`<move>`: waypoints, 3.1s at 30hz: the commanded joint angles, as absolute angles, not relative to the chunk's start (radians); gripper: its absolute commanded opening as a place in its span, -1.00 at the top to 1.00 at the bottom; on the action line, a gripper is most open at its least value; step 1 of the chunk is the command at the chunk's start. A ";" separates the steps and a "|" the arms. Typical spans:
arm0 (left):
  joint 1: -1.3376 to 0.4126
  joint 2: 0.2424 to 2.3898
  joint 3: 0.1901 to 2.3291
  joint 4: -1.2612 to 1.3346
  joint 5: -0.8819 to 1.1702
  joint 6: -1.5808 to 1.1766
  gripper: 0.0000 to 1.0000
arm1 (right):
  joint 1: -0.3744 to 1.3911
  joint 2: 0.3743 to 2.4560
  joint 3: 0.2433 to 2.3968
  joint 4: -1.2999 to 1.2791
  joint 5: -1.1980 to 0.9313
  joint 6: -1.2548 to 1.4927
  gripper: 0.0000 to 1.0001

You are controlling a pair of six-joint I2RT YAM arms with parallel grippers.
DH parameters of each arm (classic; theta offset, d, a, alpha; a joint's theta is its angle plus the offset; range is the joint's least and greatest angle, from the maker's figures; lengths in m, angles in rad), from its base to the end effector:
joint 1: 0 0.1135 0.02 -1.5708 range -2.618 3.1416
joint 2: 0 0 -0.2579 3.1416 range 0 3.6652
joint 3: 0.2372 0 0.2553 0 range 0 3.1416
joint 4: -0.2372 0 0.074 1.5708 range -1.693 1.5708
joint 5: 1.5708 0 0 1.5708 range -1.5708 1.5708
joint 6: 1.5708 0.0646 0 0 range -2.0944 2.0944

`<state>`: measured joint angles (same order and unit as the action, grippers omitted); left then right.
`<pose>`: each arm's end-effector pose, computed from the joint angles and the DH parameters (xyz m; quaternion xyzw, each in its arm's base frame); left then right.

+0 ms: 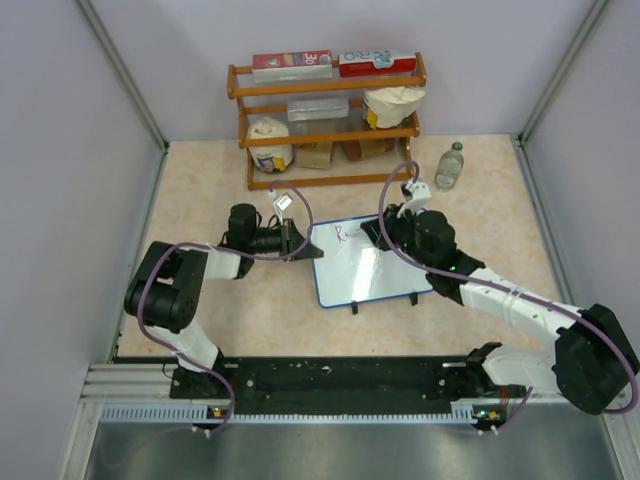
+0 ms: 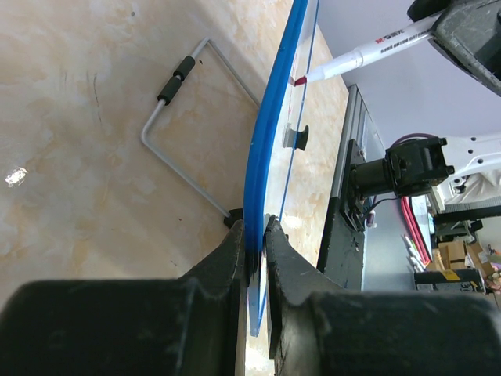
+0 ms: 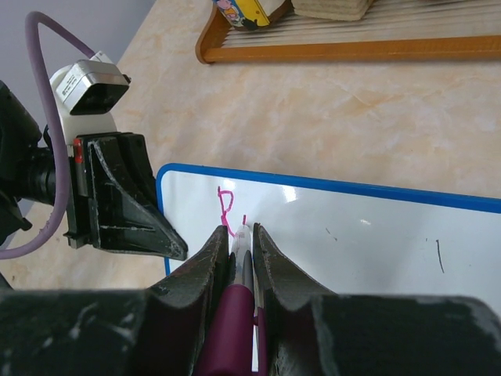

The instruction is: Write a sentence on the whiteboard

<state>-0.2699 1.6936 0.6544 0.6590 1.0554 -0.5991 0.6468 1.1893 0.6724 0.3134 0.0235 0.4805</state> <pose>0.3005 -0.1415 0.1467 0.1613 0.7519 -0.5821 0.2639 0.2444 0.1826 0.2544 -0.0570 0.7732 0.3297 0.5388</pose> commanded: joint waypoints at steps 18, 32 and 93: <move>-0.273 1.710 0.669 0.624 1.014 -0.557 1.00 | 0.641 1.111 0.638 0.342 0.017 0.485 1.00; -0.273 1.712 0.670 0.615 1.011 -0.552 1.00 | 0.643 1.158 0.722 0.397 0.026 0.492 1.00; -0.273 1.727 0.675 0.614 1.011 -0.551 1.00 | 0.643 1.181 0.686 0.327 0.104 0.463 1.00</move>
